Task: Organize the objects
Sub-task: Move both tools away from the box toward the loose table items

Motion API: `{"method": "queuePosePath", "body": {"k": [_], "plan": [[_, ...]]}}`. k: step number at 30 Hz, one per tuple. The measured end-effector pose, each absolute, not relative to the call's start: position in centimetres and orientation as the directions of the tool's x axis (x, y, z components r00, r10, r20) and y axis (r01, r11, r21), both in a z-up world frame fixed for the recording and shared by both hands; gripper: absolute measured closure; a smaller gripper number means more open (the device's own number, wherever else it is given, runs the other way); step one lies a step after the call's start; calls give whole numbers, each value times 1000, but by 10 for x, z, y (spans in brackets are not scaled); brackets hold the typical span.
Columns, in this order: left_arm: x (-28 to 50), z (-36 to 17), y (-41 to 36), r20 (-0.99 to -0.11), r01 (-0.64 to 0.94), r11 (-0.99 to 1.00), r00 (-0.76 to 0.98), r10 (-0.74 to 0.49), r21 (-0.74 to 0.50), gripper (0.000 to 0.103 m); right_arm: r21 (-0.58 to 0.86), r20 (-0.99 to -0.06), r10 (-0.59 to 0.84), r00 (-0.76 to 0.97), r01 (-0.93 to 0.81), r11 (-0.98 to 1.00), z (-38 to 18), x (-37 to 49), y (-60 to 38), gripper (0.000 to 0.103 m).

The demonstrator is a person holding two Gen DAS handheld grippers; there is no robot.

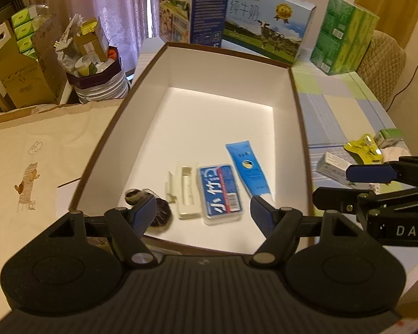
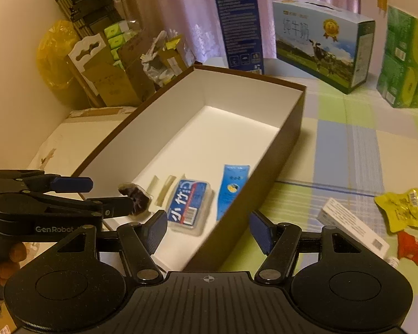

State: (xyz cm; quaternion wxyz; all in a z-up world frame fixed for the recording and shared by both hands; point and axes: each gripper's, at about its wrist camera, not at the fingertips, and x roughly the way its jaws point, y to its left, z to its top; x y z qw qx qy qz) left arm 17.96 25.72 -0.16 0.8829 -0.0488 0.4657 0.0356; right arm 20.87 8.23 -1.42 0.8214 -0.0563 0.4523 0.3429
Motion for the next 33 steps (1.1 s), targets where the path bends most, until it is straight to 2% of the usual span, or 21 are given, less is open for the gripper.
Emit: {"method": "queuePosePath", "body": {"k": [7, 18, 24, 33], "plan": [[171, 2, 229, -825, -99, 994, 565, 14, -51, 32, 233, -782, 510, 357, -591, 772, -13, 204, 48, 40], [166, 6, 176, -832, -80, 996, 555, 8, -44, 32, 335, -767, 556, 319, -540, 772, -12, 213, -20, 40], [170, 4, 141, -837, -57, 997, 547, -11, -50, 32, 401, -749, 586, 309, -493, 772, -15, 216, -59, 35], [181, -4, 98, -844, -27, 998, 535, -36, -60, 32, 352, -781, 529, 331, -466, 811, -23, 222, -109, 32]]}}
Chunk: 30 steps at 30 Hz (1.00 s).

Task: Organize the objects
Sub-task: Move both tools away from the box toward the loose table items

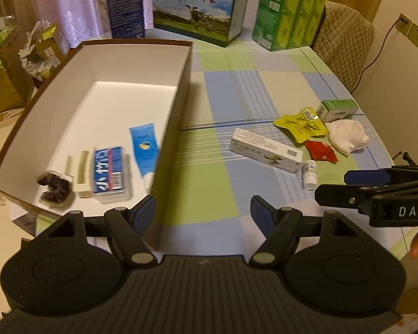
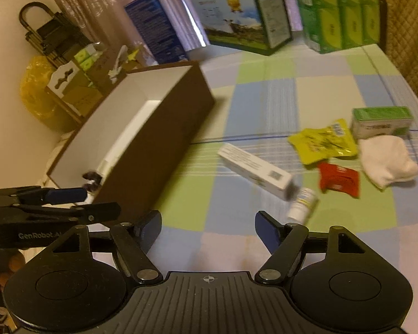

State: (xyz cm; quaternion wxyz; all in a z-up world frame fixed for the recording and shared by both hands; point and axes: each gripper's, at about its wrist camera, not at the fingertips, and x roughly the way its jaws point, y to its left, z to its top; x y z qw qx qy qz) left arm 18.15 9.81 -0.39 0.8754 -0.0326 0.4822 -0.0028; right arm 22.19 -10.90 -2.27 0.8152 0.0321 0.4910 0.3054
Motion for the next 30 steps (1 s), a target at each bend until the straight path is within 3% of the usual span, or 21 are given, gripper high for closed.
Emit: {"method": "queuePosePath", "body": {"k": [22, 30], "plan": [[223, -42, 26, -882, 58, 996, 463, -86, -67, 31, 328, -817, 423, 392, -287, 900, -51, 248, -190, 32], [244, -59, 19, -892, 58, 997, 448, -63, -41, 31, 296, -823, 403, 401, -302, 906, -68, 260, -177, 48]]}}
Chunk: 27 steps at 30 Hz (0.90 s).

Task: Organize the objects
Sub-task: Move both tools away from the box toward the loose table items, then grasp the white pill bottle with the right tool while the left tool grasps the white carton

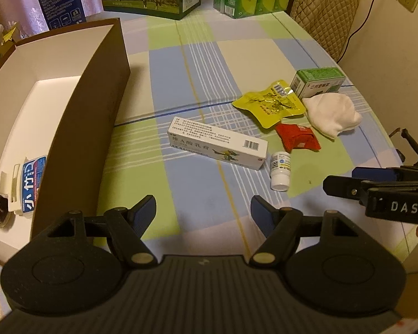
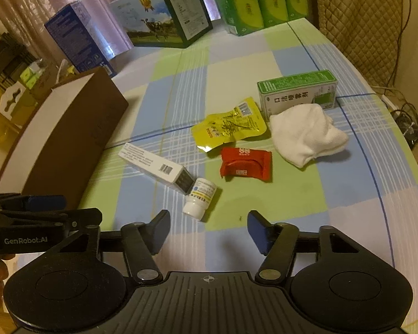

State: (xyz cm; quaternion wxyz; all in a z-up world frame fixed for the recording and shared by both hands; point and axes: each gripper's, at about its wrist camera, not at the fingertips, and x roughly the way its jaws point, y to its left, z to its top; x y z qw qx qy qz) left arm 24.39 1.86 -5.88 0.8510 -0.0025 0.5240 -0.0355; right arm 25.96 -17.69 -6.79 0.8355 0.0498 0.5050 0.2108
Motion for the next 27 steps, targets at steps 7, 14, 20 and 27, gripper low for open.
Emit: {"method": "queuePosePath", "body": {"k": [7, 14, 20, 27], "plan": [[261, -75, 20, -900, 50, 998, 435, -43, -24, 31, 291, -831, 403, 384, -316, 903, -87, 272, -158, 60], [273, -84, 26, -904, 39, 999, 426, -31, -16, 31, 264, -853, 374, 365, -316, 911, -107, 287, -142, 66], [280, -88, 28, -907, 36, 999, 421, -29, -15, 31, 252, -867, 356, 349, -308, 917, -120, 296, -133, 68], [285, -89, 28, -909, 32, 999, 415, -28, -15, 31, 234, -882, 338, 327, -319, 918, -132, 301, -125, 76]]}}
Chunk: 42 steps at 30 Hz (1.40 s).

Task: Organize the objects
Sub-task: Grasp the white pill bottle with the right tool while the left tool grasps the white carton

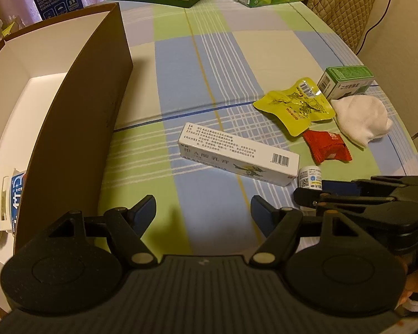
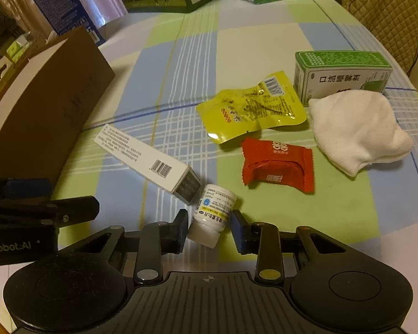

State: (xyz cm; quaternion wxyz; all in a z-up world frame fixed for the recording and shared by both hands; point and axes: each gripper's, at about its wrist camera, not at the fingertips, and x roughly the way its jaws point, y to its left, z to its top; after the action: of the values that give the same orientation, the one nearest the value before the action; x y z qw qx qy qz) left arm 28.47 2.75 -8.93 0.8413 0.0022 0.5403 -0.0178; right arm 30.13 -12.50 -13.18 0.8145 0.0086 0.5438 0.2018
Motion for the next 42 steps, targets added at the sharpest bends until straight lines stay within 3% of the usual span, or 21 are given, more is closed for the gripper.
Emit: {"method": "queuePosePath", "body": {"k": [6, 15, 17, 19, 24, 26, 29, 31, 35, 40, 42], "plan": [[289, -90, 25, -907, 28, 999, 419, -38, -29, 31, 203, -880, 324, 346, -344, 917, -130, 299, -131, 79], [305, -98, 18, -897, -44, 977, 408, -171, -207, 31, 217, -847, 319, 425, -271, 938, -97, 299, -175, 79], [311, -98, 16, -889, -64, 968, 414, -194, -242, 28, 220, -839, 313, 445, -249, 943, -90, 299, -186, 79], [319, -101, 14, -887, -100, 959, 416, -201, -264, 17, 222, -834, 305, 460, -225, 949, -84, 300, -196, 79], [343, -117, 12, -897, -179, 933, 380, -227, -313, 17, 224, -833, 286, 473, -184, 957, -80, 300, -214, 79], [349, -124, 8, -909, -183, 944, 369, -193, -275, 17, 228, -836, 285, 470, -175, 958, -81, 299, -217, 79], [355, -130, 5, -923, -158, 963, 352, -151, -218, 25, 232, -839, 284, 464, -168, 958, -83, 298, -219, 79], [354, -131, 6, -926, -134, 968, 344, -154, -211, 37, 235, -841, 286, 459, -167, 958, -86, 298, -220, 79], [349, -127, 14, -929, -77, 981, 341, -143, -180, 50, 235, -847, 285, 449, -163, 958, -89, 299, -222, 79], [335, -123, 28, -932, -13, 992, 345, -111, -123, 77, 240, -850, 294, 437, -175, 955, -92, 302, -220, 79], [330, -123, 35, -935, -7, 995, 342, -89, -98, 80, 241, -852, 297, 431, -182, 953, -93, 303, -219, 79]]}}
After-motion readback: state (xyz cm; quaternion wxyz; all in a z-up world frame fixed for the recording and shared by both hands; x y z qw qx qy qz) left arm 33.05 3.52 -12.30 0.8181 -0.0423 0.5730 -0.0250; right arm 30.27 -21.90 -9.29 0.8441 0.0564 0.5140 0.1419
